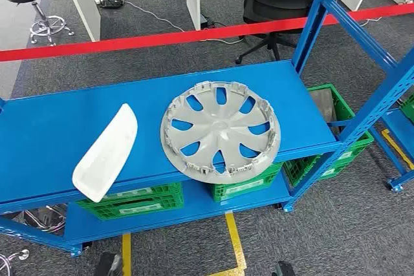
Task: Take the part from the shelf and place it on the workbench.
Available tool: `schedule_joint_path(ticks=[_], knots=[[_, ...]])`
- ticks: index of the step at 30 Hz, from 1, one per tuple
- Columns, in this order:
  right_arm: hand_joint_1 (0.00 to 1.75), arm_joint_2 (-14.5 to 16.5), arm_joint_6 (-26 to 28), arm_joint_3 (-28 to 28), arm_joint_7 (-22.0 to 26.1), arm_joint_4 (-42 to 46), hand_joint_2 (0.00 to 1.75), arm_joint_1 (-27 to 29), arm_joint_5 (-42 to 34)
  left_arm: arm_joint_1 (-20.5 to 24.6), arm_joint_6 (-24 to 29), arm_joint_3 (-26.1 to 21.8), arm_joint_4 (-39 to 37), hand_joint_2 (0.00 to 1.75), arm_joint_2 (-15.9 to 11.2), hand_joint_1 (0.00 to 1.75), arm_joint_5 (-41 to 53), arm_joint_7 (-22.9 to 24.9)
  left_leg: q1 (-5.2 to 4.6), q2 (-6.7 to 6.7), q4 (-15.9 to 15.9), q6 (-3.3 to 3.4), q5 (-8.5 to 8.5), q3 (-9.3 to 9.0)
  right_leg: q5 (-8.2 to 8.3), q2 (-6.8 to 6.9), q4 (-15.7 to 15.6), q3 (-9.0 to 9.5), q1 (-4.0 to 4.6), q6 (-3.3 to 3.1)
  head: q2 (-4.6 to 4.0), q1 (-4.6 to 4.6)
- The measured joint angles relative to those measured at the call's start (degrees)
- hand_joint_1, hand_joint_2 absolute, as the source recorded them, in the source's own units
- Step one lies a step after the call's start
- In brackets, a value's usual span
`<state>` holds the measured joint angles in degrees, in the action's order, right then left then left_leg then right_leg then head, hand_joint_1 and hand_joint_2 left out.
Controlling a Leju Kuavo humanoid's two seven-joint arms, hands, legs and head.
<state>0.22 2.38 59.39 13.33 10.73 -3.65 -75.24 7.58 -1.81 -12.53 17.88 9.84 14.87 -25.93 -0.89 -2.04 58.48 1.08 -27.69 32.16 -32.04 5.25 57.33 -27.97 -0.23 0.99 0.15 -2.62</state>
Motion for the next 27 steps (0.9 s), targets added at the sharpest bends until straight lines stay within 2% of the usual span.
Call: schedule_joint_path(ticks=[5, 10, 21, 27], knots=[[0.0, -0.2, -0.2, 4.5, 0.6, -1.0, 0.0, -0.9, -5.0, 2.8, -0.9, 4.3, 0.9, 0.0, 3.1, 0.0, 6.1, -2.0, -0.04, 0.0, 0.0, 0.04, 0.02, 0.0, 0.05, 0.01, 0.0, 0.14, -0.04, 0.05, 0.0, 0.01], [0.0, -0.2, -0.7, 7.8, 0.7, -1.6, 0.0, -1.4, -7.2, 4.5, -5.1, 9.5, 2.6, 0.0, 5.1, 0.0, 8.8, -5.1, -0.04, -0.03, 0.1, 0.04, 0.02, -0.02, 0.05, -0.04, 0.0, 0.15, -0.05, 0.06, 0.0, 0.02], [0.0, -0.2, -0.9, 10.9, 0.5, -2.0, 0.0, -1.8, -7.5, 4.8, -8.8, 25.8, 9.4, 0.0, 6.7, 0.0, 7.3, -6.4, -0.04, -0.03, 0.1, 0.04, 0.02, -0.02, 0.05, -0.04, 0.0, 0.15, -0.05, 0.06, 0.0, 0.02], [0.0, -0.2, -0.9, 11.5, 0.5, -2.0, 0.0, -1.9, -7.5, 4.9, -8.5, 31.6, 12.9, 0.0, 6.5, 0.0, 5.9, -6.4, -0.04, -0.03, 0.1, 0.04, 0.02, -0.02, 0.05, -0.04, 0.0, 0.16, -0.05, 0.06, 0.0, 0.03]])
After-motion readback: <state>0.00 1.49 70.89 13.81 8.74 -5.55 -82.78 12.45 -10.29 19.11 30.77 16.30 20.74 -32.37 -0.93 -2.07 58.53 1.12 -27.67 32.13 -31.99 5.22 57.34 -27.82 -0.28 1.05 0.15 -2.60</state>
